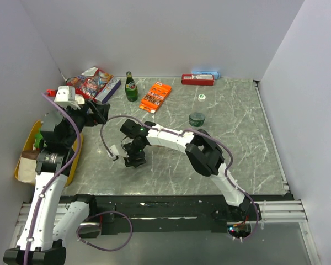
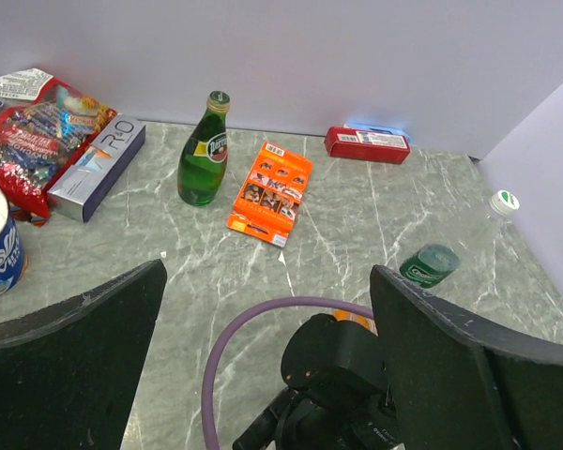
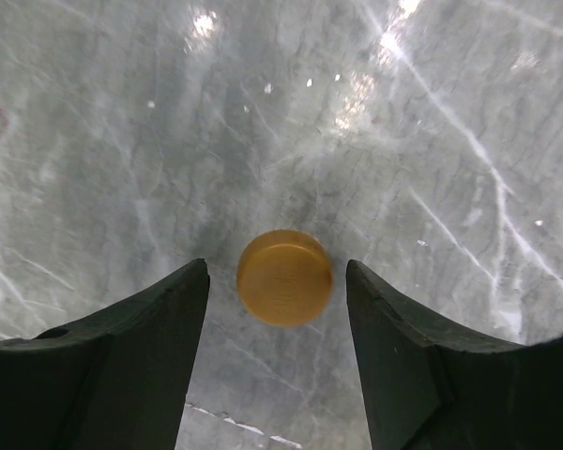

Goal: Screw on the bottle caps

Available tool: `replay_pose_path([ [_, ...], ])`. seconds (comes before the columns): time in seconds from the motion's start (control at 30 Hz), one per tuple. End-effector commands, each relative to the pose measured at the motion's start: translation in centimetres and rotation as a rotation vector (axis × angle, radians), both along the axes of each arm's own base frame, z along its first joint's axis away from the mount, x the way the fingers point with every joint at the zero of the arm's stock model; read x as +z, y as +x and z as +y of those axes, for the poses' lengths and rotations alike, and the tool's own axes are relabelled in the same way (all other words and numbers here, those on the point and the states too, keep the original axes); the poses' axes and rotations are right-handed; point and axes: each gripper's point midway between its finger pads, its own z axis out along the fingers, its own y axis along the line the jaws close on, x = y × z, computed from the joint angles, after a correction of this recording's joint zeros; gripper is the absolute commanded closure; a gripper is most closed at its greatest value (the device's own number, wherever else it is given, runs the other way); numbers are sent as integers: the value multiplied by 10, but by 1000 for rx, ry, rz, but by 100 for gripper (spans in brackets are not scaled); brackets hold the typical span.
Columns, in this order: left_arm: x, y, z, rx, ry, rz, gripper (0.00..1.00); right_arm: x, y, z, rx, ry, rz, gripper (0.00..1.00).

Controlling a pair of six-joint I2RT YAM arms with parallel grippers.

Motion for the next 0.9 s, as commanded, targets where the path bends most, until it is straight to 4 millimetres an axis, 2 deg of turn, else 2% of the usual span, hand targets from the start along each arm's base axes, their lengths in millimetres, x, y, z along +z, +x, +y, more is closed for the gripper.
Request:
replay_pose_path([
  [0.0, 14, 2, -1, -13, 17, -75, 4, -3, 6, 0, 27, -4, -48, 33],
  [0.23, 13, 3, -1, -13, 18, -75, 4, -8, 12, -3, 19, -16, -72, 38],
  [0.4, 12, 3, -1, -17, 16, -71, 4, -5, 15, 1, 21, 1, -86, 43],
  [0.6, 10, 3, -2, -22, 22, -67, 4, -5, 11, 1, 27, 6, -79, 43],
  [0.87, 9, 4, -3, -27, 13, -66, 4, -3, 16, 5, 1, 22, -100, 51],
])
